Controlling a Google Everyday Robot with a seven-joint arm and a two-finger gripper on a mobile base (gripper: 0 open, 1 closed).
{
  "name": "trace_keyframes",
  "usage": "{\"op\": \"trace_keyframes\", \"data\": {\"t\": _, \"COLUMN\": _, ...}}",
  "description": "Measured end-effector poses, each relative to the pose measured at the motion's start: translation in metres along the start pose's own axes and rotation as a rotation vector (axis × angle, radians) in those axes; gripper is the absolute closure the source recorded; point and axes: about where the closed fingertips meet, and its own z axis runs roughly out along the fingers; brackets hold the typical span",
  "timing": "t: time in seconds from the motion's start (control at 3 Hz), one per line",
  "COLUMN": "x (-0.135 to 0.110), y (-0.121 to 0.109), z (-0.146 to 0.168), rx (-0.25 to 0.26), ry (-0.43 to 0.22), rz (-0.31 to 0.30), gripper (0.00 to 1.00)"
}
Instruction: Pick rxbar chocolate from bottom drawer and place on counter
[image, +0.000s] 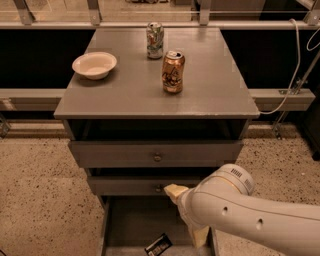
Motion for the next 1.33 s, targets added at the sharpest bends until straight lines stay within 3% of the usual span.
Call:
{"op": "trace_keyframes", "data": {"t": 0.33, "x": -0.003, "y": 0.001, "z": 0.043, "rx": -0.028, "ry": -0.026, "rz": -0.036, "gripper": 0.00}}
{"op": "trace_keyframes", "data": {"t": 0.67, "x": -0.010, "y": 0.008, "z": 0.140, "rx": -0.022, "ry": -0.134, "rz": -0.117, "gripper": 0.00}}
{"op": "trace_keyframes", "data": {"t": 1.0, "x": -0.031, "y": 0.013, "z": 0.194, "rx": 0.026, "ry": -0.261, "rz": -0.155, "gripper": 0.00}}
{"op": "trace_keyframes", "data": {"t": 1.33, "x": -0.040, "y": 0.030, "z": 0.211, "rx": 0.005, "ry": -0.300, "rz": -0.203, "gripper": 0.00}}
